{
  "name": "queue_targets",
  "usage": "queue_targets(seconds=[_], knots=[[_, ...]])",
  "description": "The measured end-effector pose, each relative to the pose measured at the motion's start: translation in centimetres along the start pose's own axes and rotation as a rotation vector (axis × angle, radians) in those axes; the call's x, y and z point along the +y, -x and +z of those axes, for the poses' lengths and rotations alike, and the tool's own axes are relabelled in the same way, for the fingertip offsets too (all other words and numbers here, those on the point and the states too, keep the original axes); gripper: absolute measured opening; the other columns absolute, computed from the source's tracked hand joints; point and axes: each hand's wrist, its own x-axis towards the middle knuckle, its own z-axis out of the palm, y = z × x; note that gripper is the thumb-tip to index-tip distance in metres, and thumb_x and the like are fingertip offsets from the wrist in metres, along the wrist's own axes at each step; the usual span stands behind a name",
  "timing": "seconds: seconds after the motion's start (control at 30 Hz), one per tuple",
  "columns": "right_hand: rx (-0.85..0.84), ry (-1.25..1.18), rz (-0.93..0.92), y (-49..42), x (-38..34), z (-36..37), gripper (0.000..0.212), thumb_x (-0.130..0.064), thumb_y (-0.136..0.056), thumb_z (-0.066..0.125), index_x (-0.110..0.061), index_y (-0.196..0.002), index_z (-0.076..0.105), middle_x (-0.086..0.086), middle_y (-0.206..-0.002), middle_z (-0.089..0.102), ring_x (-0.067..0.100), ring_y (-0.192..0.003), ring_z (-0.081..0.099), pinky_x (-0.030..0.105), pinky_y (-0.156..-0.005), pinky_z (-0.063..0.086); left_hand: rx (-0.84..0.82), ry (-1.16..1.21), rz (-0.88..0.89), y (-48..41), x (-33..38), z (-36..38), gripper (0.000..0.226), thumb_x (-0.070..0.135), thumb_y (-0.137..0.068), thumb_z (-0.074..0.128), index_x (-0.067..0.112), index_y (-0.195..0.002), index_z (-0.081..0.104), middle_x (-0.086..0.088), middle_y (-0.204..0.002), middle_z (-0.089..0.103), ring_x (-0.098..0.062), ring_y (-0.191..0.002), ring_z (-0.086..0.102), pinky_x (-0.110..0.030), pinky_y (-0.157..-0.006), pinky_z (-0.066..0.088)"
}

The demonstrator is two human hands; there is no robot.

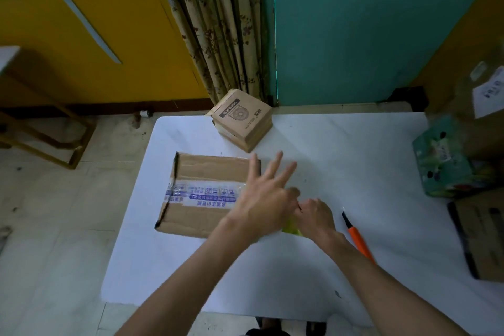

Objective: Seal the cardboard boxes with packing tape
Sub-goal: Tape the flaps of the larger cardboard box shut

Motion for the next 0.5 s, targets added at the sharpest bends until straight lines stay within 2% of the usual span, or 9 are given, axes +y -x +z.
queue_targets(seconds=[0.07,0.17,0.27,0.33,0.43,0.5], knots=[[0.034,-0.042,0.029,-0.2,0.4,-0.3,0.065,-0.043,-0.105,0.032,-0.011,-0.052,0.051,0.006,-0.052,0.053,0.023,-0.053,0.049,0.031,-0.052,0.031,-0.147,-0.159,-0.009,-0.3,0.6,1.0,0.041,0.044,-0.099,0.055,0.025,-0.134,0.063,-0.012,-0.164,0.026,-0.038,-0.155,0.001,-0.076,-0.112,-0.014],[0.094,-0.102,0.044,-0.3,0.9,-1.1,0.069,-0.038,-0.105,0.04,-0.013,-0.041,0.03,-0.002,-0.039,0.033,0.025,-0.048,0.043,0.034,-0.05,0.023,-0.144,-0.218,-0.18,-0.2,0.4,1.4,0.054,0.054,-0.1,0.045,0.014,-0.131,0.064,-0.015,-0.146,0.045,-0.041,-0.149,0.017,-0.076,-0.109,-0.014],[0.11,-0.132,0.05,-0.3,1.2,-1.4,0.071,-0.036,-0.104,0.044,-0.013,-0.04,0.024,-0.005,-0.036,0.028,0.025,-0.046,0.041,0.032,-0.052,0.021,-0.119,-0.142,-0.204,0.0,-0.3,1.3,0.044,0.053,-0.099,0.044,0.02,-0.108,0.072,-0.004,-0.116,0.064,-0.032,-0.133,0.038,-0.077,-0.108,-0.013],[0.112,-0.171,0.059,-0.5,1.1,-0.9,0.071,-0.036,-0.104,0.045,-0.014,-0.04,0.025,-0.004,-0.036,0.028,0.024,-0.044,0.039,0.033,-0.05,0.021,-0.1,-0.088,-0.179,0.1,-0.7,1.3,0.037,0.047,-0.099,0.045,0.024,-0.1,0.073,0.004,-0.102,0.068,-0.025,-0.121,0.046,-0.076,-0.107,-0.018],[0.116,-0.233,0.079,-0.9,1.1,0.2,0.071,-0.039,-0.103,0.046,-0.013,-0.04,0.026,-0.002,-0.036,0.028,0.022,-0.043,0.037,0.034,-0.046,0.022,-0.09,-0.077,-0.182,-0.1,-0.9,1.6,0.034,0.044,-0.098,0.045,0.027,-0.098,0.074,0.007,-0.097,0.071,-0.022,-0.12,0.049,-0.073,-0.101,-0.029],[0.112,-0.269,0.092,-1.0,1.2,0.6,0.07,-0.04,-0.103,0.046,-0.014,-0.041,0.027,-0.002,-0.037,0.029,0.019,-0.042,0.036,0.033,-0.045,0.021,-0.095,-0.091,-0.184,-0.3,-0.8,1.7,0.033,0.042,-0.098,0.045,0.026,-0.097,0.074,0.007,-0.096,0.071,-0.022,-0.119,0.05,-0.073,-0.1,-0.03]])
